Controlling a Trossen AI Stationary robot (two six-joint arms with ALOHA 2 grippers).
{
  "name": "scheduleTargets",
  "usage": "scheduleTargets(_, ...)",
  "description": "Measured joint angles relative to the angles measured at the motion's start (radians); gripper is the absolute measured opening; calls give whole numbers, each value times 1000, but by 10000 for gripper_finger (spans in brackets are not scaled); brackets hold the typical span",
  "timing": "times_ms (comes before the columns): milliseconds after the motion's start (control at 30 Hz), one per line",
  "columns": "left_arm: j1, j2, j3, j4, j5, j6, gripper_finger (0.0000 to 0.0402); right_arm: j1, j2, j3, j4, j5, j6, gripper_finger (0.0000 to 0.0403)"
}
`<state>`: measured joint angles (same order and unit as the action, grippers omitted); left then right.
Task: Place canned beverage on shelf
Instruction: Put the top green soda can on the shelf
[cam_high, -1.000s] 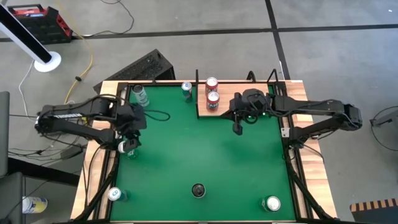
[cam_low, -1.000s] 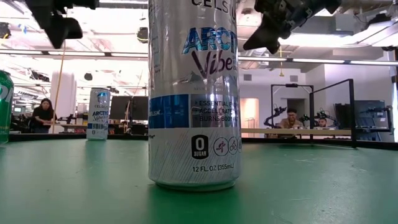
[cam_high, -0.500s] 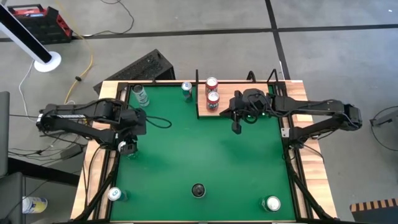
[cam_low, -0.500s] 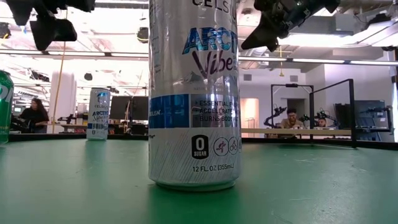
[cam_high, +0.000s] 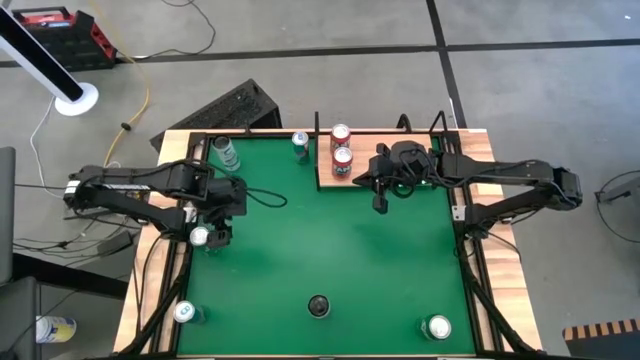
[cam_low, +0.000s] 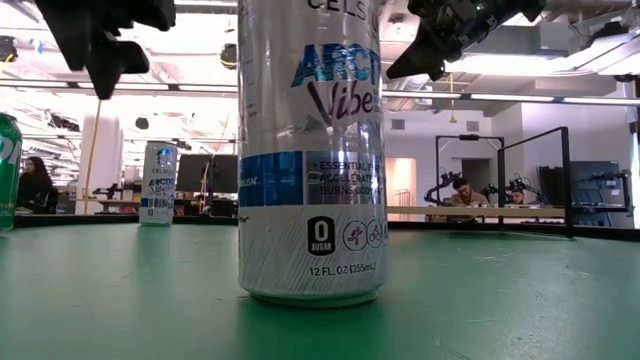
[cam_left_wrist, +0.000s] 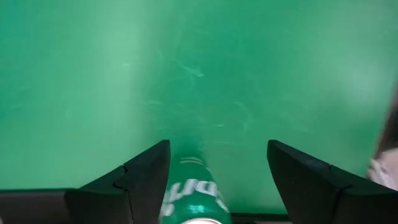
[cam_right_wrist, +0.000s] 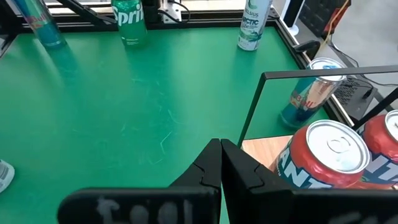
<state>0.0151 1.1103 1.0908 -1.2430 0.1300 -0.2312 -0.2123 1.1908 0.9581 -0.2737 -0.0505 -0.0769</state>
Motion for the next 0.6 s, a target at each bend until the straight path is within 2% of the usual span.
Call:
scheduleTargets(233,0,67,0,-2,40,70,265,-14,0,0,0,0,-3,27)
scheduleTargets(367,3,92,0,-18,6,70,292,-28,0,0,0,0,-3,27)
scheduleTargets(600,41,170,63,-204,-2,69,346,-50,0,0,-2,0,-2,27)
